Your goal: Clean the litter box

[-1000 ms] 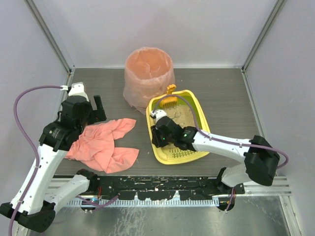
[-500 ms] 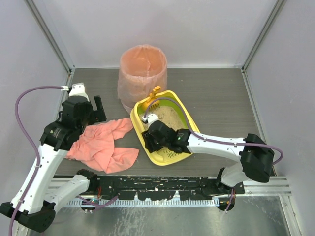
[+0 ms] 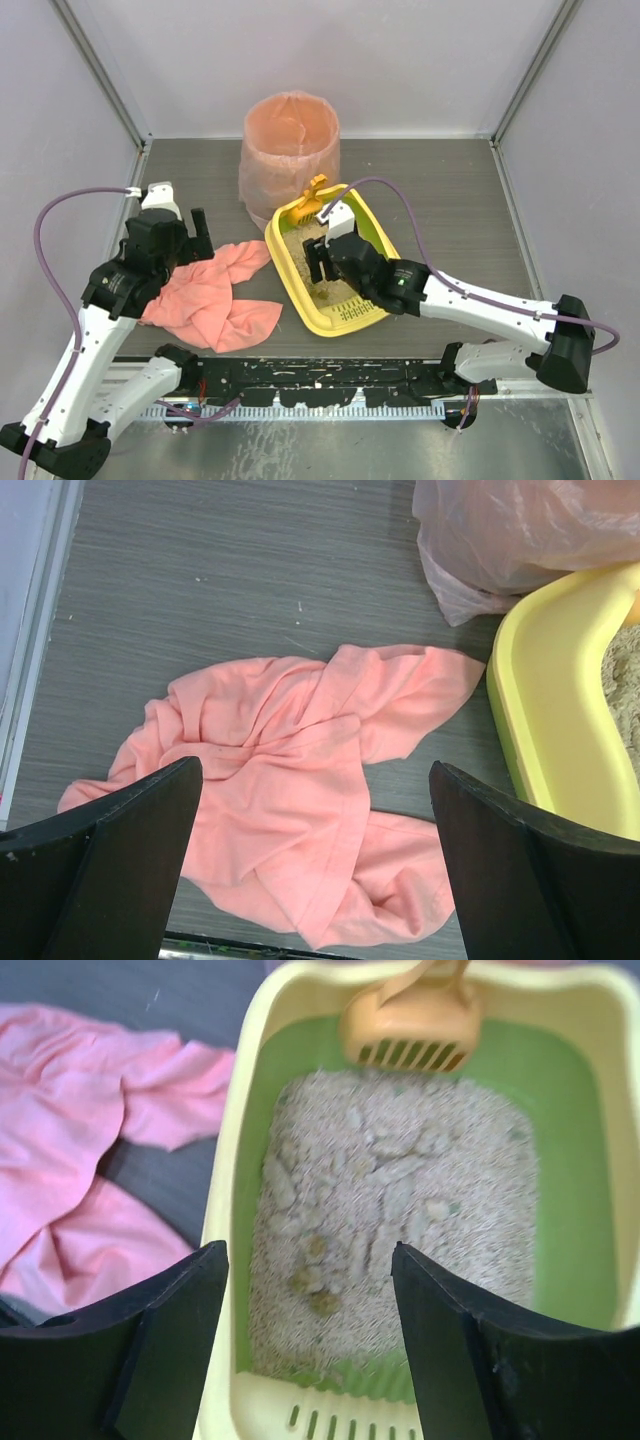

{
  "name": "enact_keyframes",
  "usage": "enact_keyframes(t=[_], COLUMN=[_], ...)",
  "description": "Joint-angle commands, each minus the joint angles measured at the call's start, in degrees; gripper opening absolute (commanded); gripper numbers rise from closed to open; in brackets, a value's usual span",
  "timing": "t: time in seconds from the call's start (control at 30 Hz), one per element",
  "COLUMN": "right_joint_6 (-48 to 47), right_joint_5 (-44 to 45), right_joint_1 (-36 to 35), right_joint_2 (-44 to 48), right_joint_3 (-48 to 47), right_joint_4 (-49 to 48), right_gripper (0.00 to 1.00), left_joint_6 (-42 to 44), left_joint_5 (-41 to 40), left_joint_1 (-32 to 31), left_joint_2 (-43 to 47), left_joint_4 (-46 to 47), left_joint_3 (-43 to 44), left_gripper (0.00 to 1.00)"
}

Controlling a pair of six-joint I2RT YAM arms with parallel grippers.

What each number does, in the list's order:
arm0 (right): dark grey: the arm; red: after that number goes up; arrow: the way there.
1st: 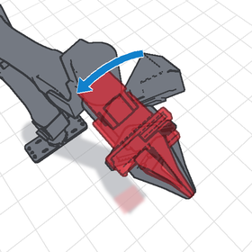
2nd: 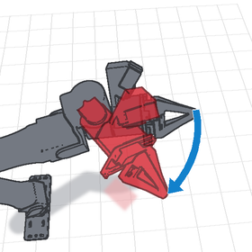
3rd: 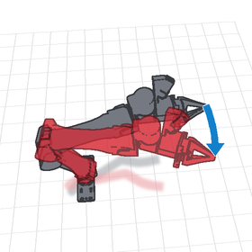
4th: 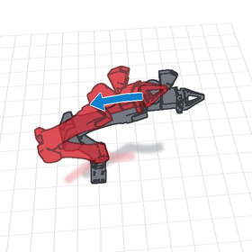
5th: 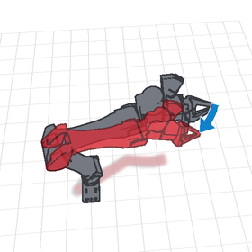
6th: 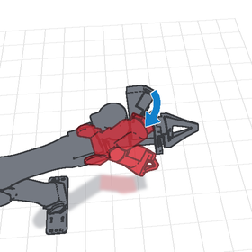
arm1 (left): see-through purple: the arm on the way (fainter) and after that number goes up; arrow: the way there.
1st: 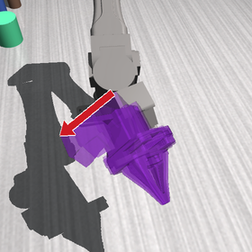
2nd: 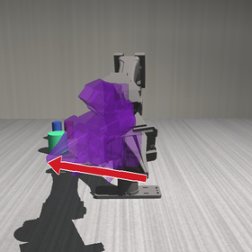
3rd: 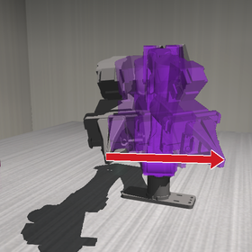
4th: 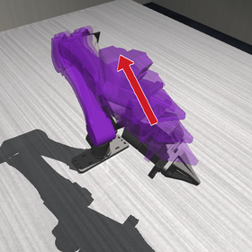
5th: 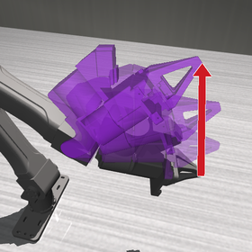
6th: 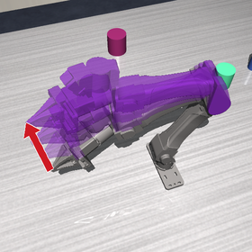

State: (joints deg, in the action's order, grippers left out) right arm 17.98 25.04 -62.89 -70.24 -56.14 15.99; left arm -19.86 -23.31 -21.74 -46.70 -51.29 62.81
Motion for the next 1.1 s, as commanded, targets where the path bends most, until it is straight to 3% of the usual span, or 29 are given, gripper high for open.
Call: enact_keyframes(t=[0.0, 0.1, 0.2, 0.3, 0.43, 0.73, 1.07], right_joint_6=[-6.5, -11.1, -7.7, -4.5, -4.8, -2.3, -2.3], right_joint_5=[11.1, 11.6, 0.5, -11.0, -20.3, -24.6, -19.8], right_joint_1=[0.7, 2.4, 10.9, 18.9, 23.3, 24.4, 24.4], right_joint_2=[1.7, 0.8, -1.5, -1.7, -3.6, -11.7, -17.8], right_joint_3=[-1.8, -1.4, -5.4, -3.7, -1.9, -2.4, 4.4], right_joint_4=[-8.3, -12.9, -9.2, -14.7, -21.8, -33.0, -54.5], right_gripper=[0.73, 0.71, 0.71, 0.71, 0.71, 0.67, 0.58], left_joint_6=[1.6, 1.7, 1.9, 2.1, 2.4, 2.9, 3.2], left_joint_5=[-0.1, -0.6, -0.8, -1.3, -1.4, -1.3, -0.6], left_joint_1=[-0.1, -0.1, 0.0, -0.1, -0.1, -0.1, -0.1], left_joint_2=[2.8, 4.6, 5.9, 7.0, 7.8, 6.4, 6.1], left_joint_4=[1.6, 1.7, 1.7, 1.6, 2.2, 1.9, 2.1], left_joint_3=[-2.3, -4.2, -5.7, -6.8, -7.2, -7.3, -7.4], left_gripper=[0.98, 0.98, 0.98, 0.98, 0.98, 0.98, 0.98])
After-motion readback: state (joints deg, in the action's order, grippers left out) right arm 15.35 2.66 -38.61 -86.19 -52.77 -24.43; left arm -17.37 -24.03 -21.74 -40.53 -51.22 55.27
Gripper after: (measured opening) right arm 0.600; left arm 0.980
